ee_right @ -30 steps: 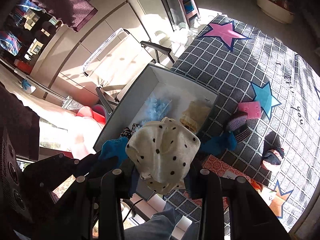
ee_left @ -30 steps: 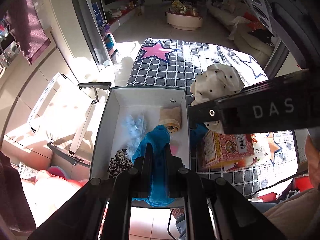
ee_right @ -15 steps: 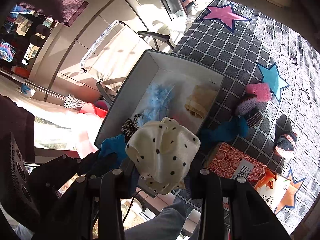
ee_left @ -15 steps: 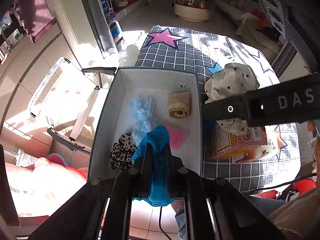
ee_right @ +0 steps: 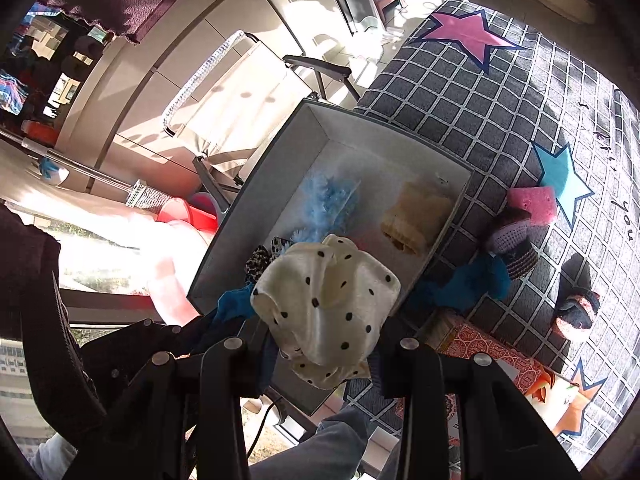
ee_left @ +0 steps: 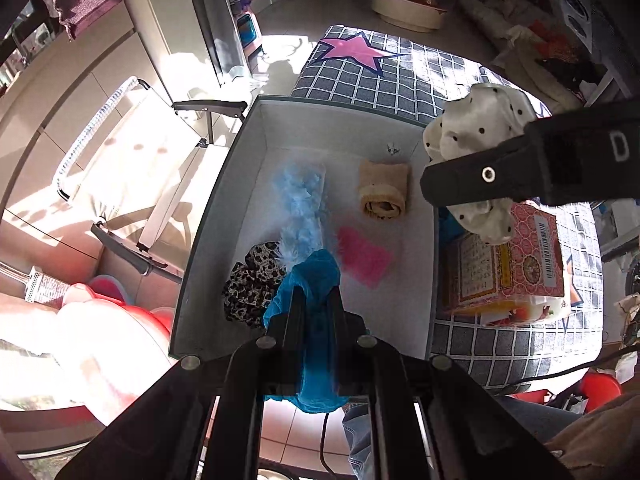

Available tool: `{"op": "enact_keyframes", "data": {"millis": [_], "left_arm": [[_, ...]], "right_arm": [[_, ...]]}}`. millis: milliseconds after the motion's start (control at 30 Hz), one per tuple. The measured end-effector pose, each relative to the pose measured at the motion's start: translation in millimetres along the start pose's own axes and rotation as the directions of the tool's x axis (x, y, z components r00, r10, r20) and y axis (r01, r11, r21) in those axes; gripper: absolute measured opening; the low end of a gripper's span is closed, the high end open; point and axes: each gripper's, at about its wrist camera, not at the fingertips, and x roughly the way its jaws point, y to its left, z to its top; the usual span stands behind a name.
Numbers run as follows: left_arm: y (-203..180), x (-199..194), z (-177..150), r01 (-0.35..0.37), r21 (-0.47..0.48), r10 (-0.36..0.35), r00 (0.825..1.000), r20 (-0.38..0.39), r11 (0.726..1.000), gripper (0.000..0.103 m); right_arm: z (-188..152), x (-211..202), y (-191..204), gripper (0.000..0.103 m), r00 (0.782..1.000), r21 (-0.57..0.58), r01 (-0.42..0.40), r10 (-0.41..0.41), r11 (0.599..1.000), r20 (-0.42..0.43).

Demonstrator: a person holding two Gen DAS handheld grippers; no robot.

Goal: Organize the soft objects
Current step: 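Carry the blue cloth and polka-dot scrunchie in both tools over the white box, then open both tools to drop the blue cloth and scrunchie into the box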

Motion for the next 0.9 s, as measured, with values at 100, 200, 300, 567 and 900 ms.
{"op": "enact_keyframes", "data": {"millis": [100,200,300,567,900], "left_arm": [[0,2,0,0.0,0.012,0.0,1.0,0.002,1.0,0.01],[2,5,1,-0.002,0.01,0.002,1.0,-0.001,1.0,0.01],[4,7,2,-0.006,0.0,0.006,1.0,-0.006,1.0,0.01],[5,8,4,-0.043,-0.012,0.043,0.999,0.017,0.999,0.056],[19,19,5,-0.017,-0.129,0.014,0.999,-0.029,0.992,0.103]], "right_arm": [[5,5,2,0.038,1.0,-0.002,-0.003,0.003,1.0,-0.009],[9,10,4,0.038,1.0,-0.01,-0.003,0.003,1.0,-0.02],[13,13,7,0.038,1.0,-0.019,-0.002,0.001,1.0,-0.027],[14,21,9,0.065,0.998,-0.017,-0.031,0.031,0.999,-0.053],[10,3,-31,0.102,0.999,0.089,-0.027,0.029,0.996,-0.018]]}}
